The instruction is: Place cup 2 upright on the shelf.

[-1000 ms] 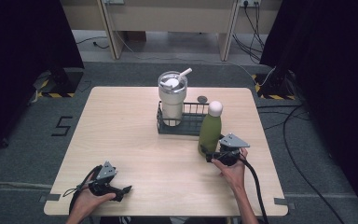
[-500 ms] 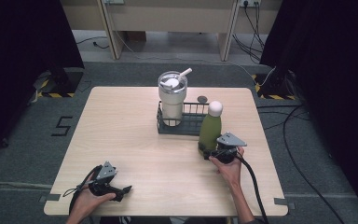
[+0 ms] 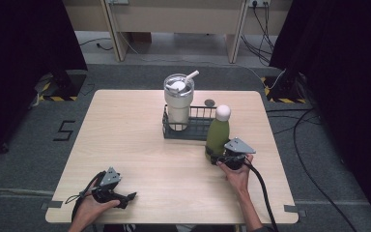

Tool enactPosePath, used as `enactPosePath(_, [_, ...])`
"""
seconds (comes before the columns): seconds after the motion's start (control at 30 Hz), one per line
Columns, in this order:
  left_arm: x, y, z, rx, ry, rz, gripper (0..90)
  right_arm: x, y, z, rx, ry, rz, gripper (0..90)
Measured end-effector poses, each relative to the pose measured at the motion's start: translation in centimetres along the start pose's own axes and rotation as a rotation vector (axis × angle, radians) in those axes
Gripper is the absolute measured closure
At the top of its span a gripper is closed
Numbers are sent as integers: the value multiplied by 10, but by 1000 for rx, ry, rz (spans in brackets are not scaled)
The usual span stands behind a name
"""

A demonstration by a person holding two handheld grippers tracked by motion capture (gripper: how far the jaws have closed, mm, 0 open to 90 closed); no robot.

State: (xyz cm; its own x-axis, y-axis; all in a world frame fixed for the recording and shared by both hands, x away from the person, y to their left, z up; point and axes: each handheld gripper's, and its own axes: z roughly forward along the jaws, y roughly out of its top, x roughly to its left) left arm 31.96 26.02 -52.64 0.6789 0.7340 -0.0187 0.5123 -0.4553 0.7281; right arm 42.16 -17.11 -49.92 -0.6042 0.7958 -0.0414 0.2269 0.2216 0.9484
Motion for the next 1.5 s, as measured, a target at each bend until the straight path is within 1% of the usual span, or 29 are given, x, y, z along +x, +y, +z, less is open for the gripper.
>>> enactPosePath(0.1, [0, 0, 0, 0, 1, 1, 0, 1, 5, -4, -10, 2, 12, 209])
enactPosePath(0.2, [0, 0, 0, 0, 1, 0, 0, 1, 13, -10, -20, -5, -4, 209])
enactPosePath(0.27, [0, 0, 0, 0, 1, 0, 0, 1, 20, -13, -25, 2, 9, 209])
enactPosePath(0.37, [0, 0, 0, 0, 1, 0, 0, 1, 29, -17, -28, 6, 15, 209])
enactPosePath(0.4, [0, 0, 0, 0, 2, 0, 0, 1, 31, -18, -30, 5, 6, 209])
enactPosePath(0.47, [0, 0, 0, 1, 3, -1, 0, 1, 34, -19, -33, -7, -14, 209])
enactPosePath(0.5, [0, 0, 0, 1, 6, -2, 0, 1, 34, -19, -30, -12, -16, 210])
enactPosePath(0.63, [0, 0, 0, 2, 6, -2, 0, 0, 35, -18, -36, -2, 7, 210])
enactPosePath(0.83, [0, 1, 0, 2, 6, -2, 0, -4, 45, -22, -38, -2, 12, 209])
enactPosePath(1.03, [0, 0, 0, 2, 6, -2, 0, -7, 59, -24, -13, 5, 5, 210])
enactPosePath(1.27, [0, 1, 0, 2, 6, -2, 0, -6, 75, -22, -3, 18, -13, 210])
enactPosePath(1.4, [0, 1, 0, 1, 6, -2, 0, -6, 81, -20, 1, 34, -3, 210])
enactPosePath(1.43, [0, 1, 0, 1, 6, -2, 0, -7, 82, -20, 4, 30, -9, 210])
enactPosePath(1.5, [0, 1, 0, 1, 6, -2, 0, -7, 84, -20, 5, 33, -7, 210])
